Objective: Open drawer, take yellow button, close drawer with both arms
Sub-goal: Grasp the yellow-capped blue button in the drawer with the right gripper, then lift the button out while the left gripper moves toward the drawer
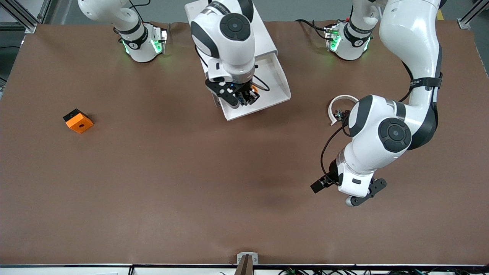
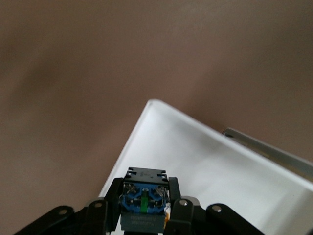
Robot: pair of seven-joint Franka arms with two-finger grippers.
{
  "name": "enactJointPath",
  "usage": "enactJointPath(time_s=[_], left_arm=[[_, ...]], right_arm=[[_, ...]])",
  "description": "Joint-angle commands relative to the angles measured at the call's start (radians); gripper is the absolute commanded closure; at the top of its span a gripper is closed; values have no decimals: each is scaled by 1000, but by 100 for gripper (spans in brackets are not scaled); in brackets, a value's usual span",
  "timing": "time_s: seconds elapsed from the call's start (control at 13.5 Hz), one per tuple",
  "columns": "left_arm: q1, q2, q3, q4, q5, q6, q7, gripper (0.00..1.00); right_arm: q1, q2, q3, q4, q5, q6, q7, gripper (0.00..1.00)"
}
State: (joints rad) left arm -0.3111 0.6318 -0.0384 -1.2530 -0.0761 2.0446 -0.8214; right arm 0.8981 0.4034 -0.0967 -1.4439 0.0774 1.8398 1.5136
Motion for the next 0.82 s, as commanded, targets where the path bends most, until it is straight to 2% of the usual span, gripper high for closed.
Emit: enactJointPath(time_s=[0.0,0.22,0.52,0.74], left_arm=[[4,-15,-8,-8,18,9,5,0],[4,-34,-9,-6,19,9,2,0],[-9,-44,-11,-8,12,9,8,0],[-11,-38,-43,-8,21,51,10,0]], right_arm=[[-100,-6,11,79,21,-80,-122,100],[-244,-41,9,77,50,-105,-377,100],[-440,-35,8,62,56,-134,-730,100],[-577,-29,6,17,56,-93,-990,100]])
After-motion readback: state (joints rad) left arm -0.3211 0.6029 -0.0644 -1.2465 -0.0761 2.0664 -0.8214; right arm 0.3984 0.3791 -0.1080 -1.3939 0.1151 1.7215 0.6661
